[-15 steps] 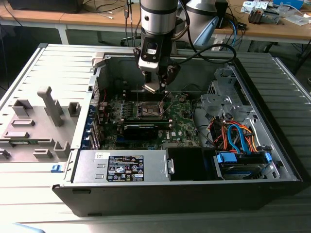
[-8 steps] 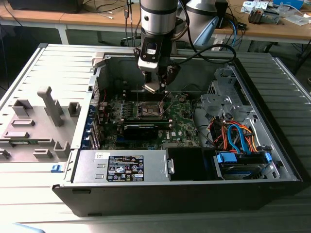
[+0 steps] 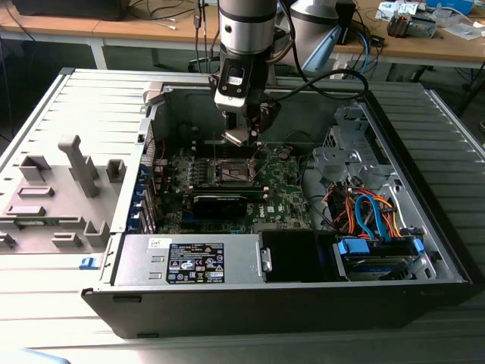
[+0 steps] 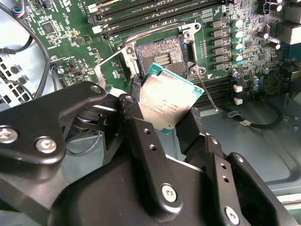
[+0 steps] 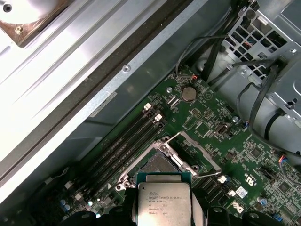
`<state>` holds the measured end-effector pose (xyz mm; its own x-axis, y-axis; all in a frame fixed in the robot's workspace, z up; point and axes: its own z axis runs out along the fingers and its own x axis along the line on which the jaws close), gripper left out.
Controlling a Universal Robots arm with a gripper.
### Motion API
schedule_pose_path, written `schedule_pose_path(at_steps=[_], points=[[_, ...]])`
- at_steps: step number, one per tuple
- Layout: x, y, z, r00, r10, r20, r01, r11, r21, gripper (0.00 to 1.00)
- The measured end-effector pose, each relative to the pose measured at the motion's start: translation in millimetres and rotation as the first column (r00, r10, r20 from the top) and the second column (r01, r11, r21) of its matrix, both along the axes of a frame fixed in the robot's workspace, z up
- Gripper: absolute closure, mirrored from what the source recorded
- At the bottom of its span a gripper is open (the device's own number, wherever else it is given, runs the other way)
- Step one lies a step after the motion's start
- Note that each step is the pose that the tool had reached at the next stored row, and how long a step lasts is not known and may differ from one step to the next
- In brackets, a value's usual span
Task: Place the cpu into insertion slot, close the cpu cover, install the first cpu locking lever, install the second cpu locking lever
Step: 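Place the cpu into insertion slot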
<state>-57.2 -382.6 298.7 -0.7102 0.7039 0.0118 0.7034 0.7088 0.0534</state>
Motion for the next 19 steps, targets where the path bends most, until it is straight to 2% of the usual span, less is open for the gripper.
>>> schedule_pose_path(at_steps=[19], points=[[0.0, 0.0, -0.8, 0.9995, -0.031, 0.0000, 0.031, 0.9995, -0.0001, 0.45]])
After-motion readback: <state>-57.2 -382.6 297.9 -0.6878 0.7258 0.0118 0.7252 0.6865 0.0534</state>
